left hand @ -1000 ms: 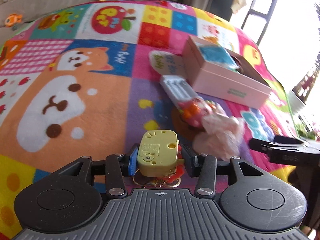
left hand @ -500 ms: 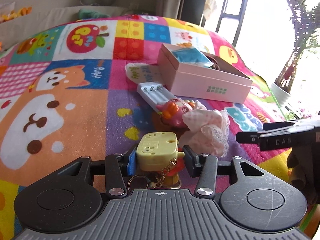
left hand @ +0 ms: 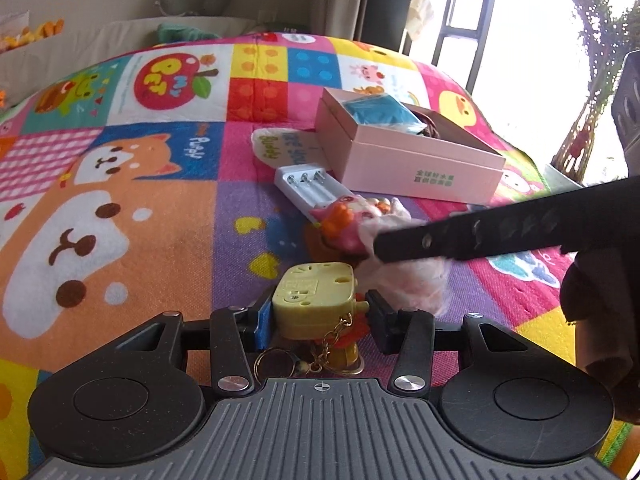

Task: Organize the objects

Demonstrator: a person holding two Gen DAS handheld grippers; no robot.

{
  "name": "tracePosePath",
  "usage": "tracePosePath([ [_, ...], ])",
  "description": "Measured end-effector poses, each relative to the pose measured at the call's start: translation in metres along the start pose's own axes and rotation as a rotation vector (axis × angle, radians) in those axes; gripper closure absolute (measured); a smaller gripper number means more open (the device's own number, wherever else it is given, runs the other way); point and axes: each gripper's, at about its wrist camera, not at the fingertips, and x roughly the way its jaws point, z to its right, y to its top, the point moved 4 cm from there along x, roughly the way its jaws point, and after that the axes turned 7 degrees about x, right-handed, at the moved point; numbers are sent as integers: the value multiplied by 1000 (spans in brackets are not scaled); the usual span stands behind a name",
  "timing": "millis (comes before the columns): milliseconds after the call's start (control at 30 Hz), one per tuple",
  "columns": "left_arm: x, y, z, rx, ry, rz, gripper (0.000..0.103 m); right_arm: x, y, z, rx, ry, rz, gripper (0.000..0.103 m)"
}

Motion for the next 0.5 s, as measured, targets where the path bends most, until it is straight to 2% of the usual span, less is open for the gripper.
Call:
tracePosePath([
  [100, 0, 0, -2, -13, -9, 3, 52, -4, -4, 1, -37, -25, -11, 66],
  [267, -1, -1, -4, -31, -20, 7, 52, -28, -20, 29, -59, -104, 0, 67],
  [400, -1, -1, -3, -23, -14, 5, 52, -50, -30, 52, -80, -209, 44, 67],
  [500, 0, -1, -3, -18, -9, 3, 52, -62, -33, 65, -52, -225, 52, 69],
])
